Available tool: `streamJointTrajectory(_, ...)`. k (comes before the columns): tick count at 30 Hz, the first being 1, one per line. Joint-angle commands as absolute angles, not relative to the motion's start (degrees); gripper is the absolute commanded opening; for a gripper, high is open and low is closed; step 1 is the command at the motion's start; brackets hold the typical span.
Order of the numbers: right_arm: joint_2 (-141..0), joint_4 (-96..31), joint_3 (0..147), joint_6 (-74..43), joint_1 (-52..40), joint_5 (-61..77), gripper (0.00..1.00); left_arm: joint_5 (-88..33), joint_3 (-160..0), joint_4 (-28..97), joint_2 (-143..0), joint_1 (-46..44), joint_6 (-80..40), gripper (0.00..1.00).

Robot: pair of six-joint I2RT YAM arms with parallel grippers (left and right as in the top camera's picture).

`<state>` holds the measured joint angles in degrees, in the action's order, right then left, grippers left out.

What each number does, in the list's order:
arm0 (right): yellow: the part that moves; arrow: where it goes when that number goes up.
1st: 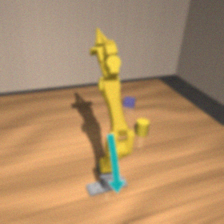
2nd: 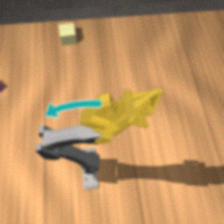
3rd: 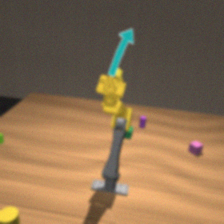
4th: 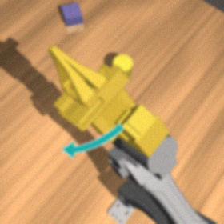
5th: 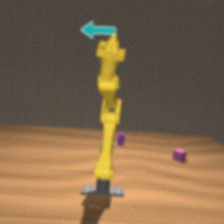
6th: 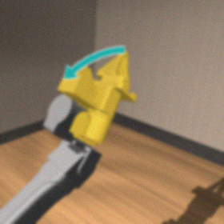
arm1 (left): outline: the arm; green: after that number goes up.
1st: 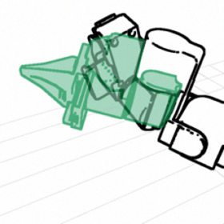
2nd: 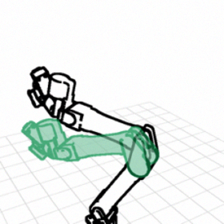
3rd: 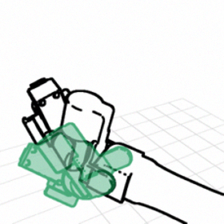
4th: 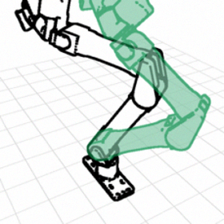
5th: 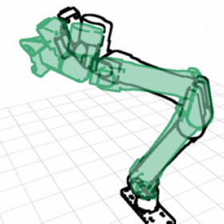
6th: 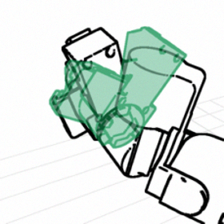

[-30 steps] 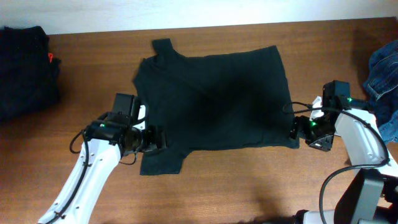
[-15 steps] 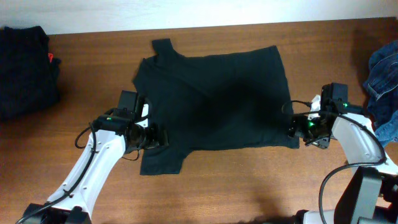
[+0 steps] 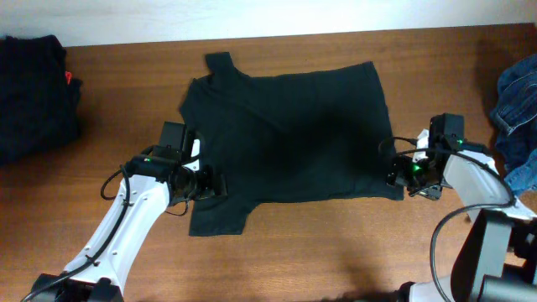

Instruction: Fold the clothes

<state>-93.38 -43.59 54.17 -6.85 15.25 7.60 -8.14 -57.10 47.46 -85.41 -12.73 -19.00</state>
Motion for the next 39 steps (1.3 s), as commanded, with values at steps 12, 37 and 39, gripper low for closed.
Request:
streamJointTrajectory(12, -98.54, -43.09, 53.52, -11.49, 15.40, 7.05, 0.66, -7.66, -57.36, 47.37, -85.82, -12.58, -17.91, 0.99)
streamJointTrajectory(37, -98.63, -44.60, 53.49, -11.46, 15.40, 9.02, 0.15, -7.68, -57.36, 47.37, -85.82, -12.58, -17.91, 0.99)
streamJointTrajectory(39, -98.63, -44.99, 53.49, -11.49, 15.40, 8.38, 0.43, -7.68, -57.36, 47.37, -85.82, -12.58, -17.91, 0.99)
